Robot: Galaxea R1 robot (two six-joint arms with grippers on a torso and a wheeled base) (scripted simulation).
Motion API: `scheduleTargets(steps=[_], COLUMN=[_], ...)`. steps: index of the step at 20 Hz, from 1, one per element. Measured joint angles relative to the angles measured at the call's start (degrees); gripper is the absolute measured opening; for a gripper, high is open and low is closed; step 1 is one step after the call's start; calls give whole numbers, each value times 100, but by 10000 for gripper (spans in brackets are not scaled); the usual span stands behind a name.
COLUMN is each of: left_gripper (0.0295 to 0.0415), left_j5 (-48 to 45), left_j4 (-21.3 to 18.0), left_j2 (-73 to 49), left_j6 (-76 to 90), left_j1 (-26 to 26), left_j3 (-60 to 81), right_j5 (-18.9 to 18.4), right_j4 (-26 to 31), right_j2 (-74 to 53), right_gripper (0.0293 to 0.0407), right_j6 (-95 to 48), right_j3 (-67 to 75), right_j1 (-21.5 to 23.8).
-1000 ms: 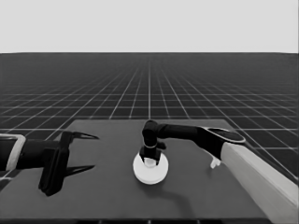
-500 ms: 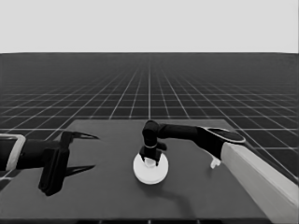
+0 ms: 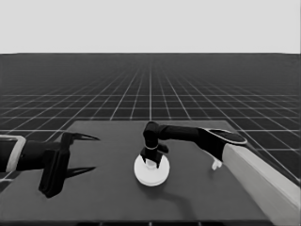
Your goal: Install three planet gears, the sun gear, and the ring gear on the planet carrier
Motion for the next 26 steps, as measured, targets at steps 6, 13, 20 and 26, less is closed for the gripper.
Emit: scheduleTargets(steps=[6, 13, 20, 26], left_gripper=[385, 385, 385, 385], left_j5=[0, 0, 0, 0], left_j4=[0, 0, 0, 0], left_j2=[0, 0, 0, 0], left_j6=[0, 0, 0, 0], left_j1=[0, 0, 0, 0], left_j3=[0, 0, 0, 0], right_j5=[9, 8, -144, -145], right_j4=[-2, -4, 457, 527], right_j2=[3, 2, -57, -63], right_gripper=[349, 385, 385, 385], right_j6=[300, 371, -2084, -2425], right_j3=[-2, -4, 274, 292], right_j1=[-26, -39, 525, 596])
